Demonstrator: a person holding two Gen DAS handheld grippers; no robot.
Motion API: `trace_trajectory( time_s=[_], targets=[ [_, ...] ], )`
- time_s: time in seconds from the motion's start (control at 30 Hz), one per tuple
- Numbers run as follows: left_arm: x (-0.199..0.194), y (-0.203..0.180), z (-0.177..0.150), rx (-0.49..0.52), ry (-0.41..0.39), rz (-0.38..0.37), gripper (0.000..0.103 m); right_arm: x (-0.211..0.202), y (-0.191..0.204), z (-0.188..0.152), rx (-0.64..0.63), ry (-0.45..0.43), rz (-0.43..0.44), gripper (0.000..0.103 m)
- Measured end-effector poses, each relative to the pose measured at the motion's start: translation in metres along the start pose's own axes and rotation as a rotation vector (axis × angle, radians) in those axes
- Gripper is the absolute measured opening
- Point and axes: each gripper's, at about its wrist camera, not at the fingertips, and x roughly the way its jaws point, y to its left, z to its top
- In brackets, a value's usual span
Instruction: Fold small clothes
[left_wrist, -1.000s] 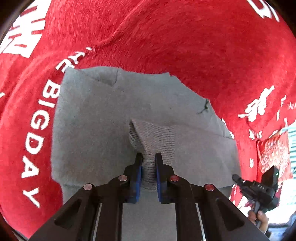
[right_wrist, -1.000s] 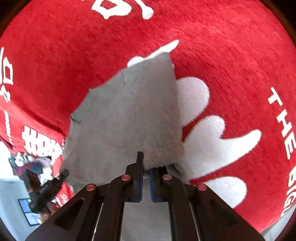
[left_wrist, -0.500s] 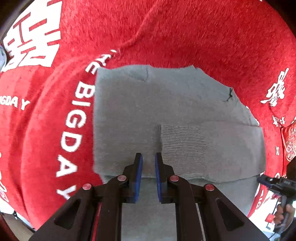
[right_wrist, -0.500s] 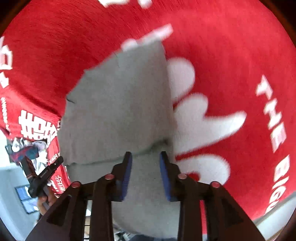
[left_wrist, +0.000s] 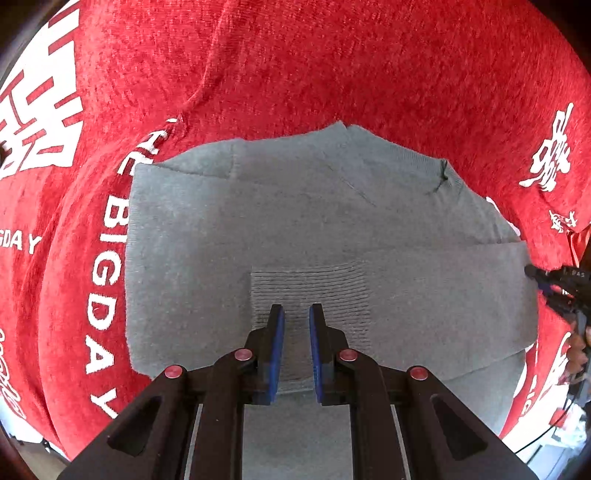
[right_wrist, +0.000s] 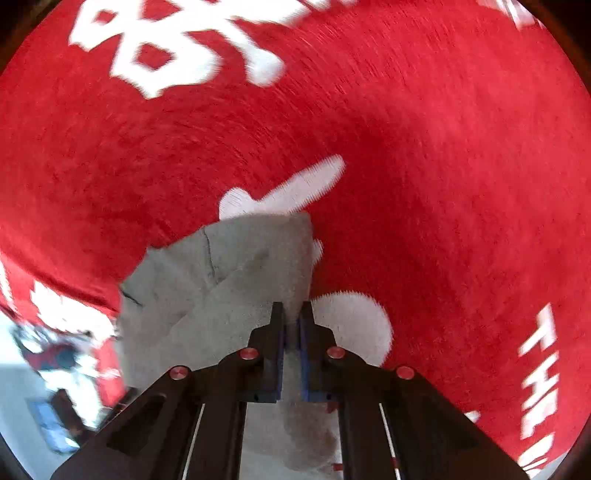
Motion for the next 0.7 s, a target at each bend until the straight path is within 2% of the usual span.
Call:
trace_trajectory(
  time_s=[0.1, 0.2, 0.33, 0.4, 0.5, 0.7],
  targets=[
    [0.001, -0.003, 0.002, 0.007, -0.005, 0.002, 0.015, -0.007, 0.016, -0.005, -0.115, -0.034, -0.105, 0.008],
    [0.009, -0.009, 0.005, 0.017, 0.002, 0.018, 0.015, 0.005, 0.004, -0.006, -0.101, -0.006, -0.17, 0.008],
    [0.018, -0.013, 0.005, 0.039, -0.005, 0.045, 0.015, 0.007, -0.012, -0.006, -0.016, -0.006, -0.122, 0.009],
    [0.018, -0.013, 0.005, 0.054, -0.007, 0.05, 0.015, -0.001, -0.02, -0.008, 0.008, -0.004, -0.13, 0.014],
    [0.013, -0.011, 0.004, 0.064, -0.002, 0.084, 0.015, -0.018, -0.022, -0.015, 0.021, -0.012, -0.145, 0.015],
    [-0.011, 0.0, -0.006, 0.049, -0.013, 0.049, 0.015, -0.04, 0.01, -0.054, -0.102, -0.01, -0.113, 0.017]
  ],
)
